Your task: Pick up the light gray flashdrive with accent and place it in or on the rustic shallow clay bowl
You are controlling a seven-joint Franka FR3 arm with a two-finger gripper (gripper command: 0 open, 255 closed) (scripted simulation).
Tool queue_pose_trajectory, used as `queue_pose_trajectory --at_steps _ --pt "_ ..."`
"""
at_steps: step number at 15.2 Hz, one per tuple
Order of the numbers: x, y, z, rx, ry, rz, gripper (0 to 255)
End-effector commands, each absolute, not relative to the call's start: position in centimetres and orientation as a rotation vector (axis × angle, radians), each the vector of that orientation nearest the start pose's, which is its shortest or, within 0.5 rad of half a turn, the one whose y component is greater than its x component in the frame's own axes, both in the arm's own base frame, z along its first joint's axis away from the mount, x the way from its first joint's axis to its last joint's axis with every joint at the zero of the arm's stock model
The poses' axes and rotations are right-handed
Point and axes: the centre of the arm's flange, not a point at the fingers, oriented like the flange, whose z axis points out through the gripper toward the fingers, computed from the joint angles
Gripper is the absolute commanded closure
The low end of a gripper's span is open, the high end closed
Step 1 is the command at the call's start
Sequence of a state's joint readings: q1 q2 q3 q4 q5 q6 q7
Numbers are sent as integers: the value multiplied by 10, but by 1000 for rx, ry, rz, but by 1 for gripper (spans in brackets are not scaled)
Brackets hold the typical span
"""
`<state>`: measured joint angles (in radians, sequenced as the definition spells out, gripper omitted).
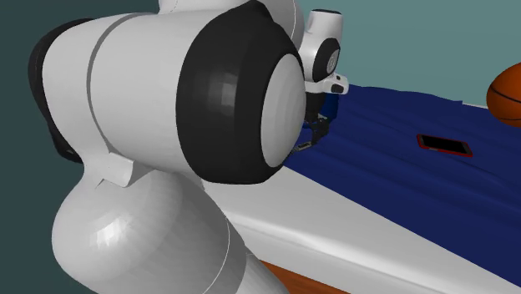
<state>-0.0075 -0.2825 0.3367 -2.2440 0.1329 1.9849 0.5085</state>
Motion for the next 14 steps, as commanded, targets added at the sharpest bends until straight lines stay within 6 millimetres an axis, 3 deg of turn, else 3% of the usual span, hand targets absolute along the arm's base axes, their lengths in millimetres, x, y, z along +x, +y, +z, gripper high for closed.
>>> queue_pose_trajectory --at_steps 1,8,14 --pt "446 168 477 -3082 432 3 0" --pt "446 169 442 -3082 432 3 0" --pt "446 169 442 -3082 432 3 0"
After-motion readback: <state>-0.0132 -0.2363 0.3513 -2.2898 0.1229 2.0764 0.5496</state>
